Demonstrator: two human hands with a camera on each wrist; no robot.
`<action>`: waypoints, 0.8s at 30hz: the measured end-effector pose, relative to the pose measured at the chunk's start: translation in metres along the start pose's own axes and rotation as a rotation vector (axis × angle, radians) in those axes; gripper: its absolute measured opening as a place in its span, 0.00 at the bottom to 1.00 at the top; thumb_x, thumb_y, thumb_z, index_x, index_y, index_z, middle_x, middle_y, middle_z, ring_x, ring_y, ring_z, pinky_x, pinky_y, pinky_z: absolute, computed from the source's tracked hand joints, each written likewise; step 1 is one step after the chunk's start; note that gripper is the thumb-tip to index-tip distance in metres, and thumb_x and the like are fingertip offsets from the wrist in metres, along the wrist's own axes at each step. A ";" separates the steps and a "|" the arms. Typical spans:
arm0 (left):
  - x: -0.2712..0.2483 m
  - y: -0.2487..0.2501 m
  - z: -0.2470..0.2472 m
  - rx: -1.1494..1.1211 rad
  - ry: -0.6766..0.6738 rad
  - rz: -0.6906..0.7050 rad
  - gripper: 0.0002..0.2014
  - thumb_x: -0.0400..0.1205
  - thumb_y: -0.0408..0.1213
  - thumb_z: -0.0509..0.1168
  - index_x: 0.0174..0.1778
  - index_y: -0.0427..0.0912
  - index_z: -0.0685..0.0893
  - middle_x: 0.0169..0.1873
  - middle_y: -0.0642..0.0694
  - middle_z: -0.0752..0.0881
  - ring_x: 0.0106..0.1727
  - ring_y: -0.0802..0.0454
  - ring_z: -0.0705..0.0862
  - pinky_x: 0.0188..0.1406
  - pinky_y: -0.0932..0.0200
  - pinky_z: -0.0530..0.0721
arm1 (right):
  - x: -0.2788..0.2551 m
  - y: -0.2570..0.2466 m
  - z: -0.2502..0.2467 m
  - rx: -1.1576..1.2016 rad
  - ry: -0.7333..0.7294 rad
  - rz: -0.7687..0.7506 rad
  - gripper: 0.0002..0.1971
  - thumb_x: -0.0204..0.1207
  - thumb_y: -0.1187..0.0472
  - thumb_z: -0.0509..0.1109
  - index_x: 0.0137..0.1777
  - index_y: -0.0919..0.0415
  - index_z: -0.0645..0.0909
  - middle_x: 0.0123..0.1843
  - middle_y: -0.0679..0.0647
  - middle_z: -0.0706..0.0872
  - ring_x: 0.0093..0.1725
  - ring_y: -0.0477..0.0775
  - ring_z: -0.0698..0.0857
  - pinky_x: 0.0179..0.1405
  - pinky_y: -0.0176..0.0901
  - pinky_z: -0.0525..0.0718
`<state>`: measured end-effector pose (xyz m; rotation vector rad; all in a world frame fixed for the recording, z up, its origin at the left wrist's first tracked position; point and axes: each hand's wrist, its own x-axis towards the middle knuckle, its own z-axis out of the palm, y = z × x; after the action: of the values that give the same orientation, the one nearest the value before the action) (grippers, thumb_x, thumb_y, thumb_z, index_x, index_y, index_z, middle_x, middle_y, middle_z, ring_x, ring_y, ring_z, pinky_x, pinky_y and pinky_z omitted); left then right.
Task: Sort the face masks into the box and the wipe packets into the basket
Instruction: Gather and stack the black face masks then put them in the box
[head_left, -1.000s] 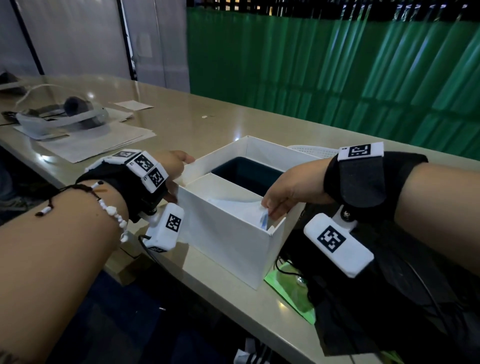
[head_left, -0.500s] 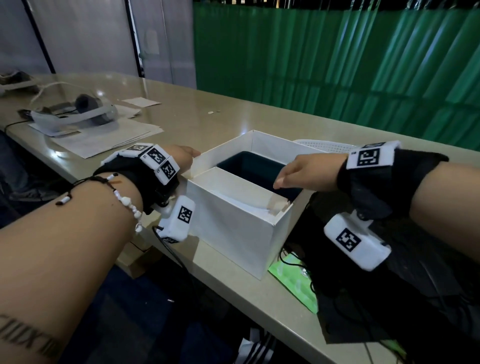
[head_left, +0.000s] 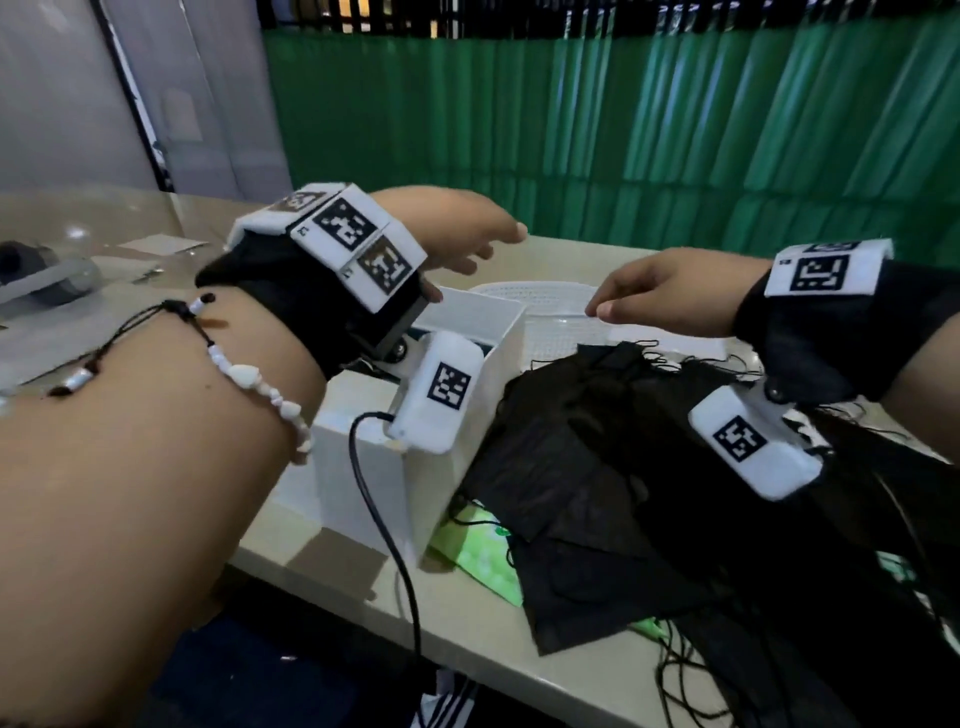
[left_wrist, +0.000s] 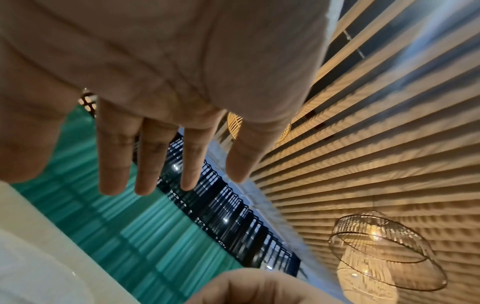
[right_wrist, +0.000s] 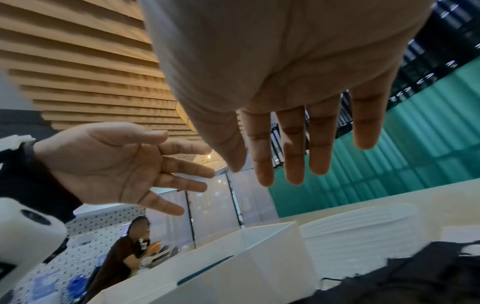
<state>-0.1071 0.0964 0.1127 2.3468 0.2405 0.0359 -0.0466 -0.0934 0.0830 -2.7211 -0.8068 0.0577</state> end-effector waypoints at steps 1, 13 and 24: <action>0.001 0.009 0.012 -0.045 -0.034 0.026 0.22 0.86 0.47 0.55 0.77 0.47 0.68 0.69 0.49 0.76 0.66 0.51 0.76 0.61 0.47 0.76 | -0.005 0.011 -0.003 0.000 0.006 0.023 0.10 0.77 0.48 0.65 0.54 0.45 0.84 0.54 0.46 0.86 0.57 0.48 0.81 0.67 0.44 0.75; 0.044 -0.014 0.146 -0.045 -0.199 -0.164 0.22 0.84 0.43 0.60 0.71 0.34 0.75 0.68 0.37 0.78 0.65 0.42 0.78 0.65 0.48 0.75 | -0.056 0.147 0.015 0.200 -0.148 0.506 0.12 0.77 0.51 0.67 0.49 0.59 0.83 0.41 0.50 0.84 0.41 0.51 0.81 0.38 0.39 0.75; 0.056 -0.054 0.161 0.160 -0.075 -0.220 0.21 0.85 0.28 0.57 0.76 0.32 0.69 0.74 0.36 0.72 0.75 0.42 0.69 0.61 0.63 0.66 | -0.058 0.153 0.054 0.384 -0.219 0.510 0.05 0.78 0.55 0.67 0.50 0.53 0.81 0.41 0.48 0.82 0.37 0.45 0.81 0.36 0.37 0.76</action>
<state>-0.0457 0.0319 -0.0418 2.4598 0.4782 -0.1847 -0.0211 -0.2317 -0.0173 -2.4964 -0.1083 0.5648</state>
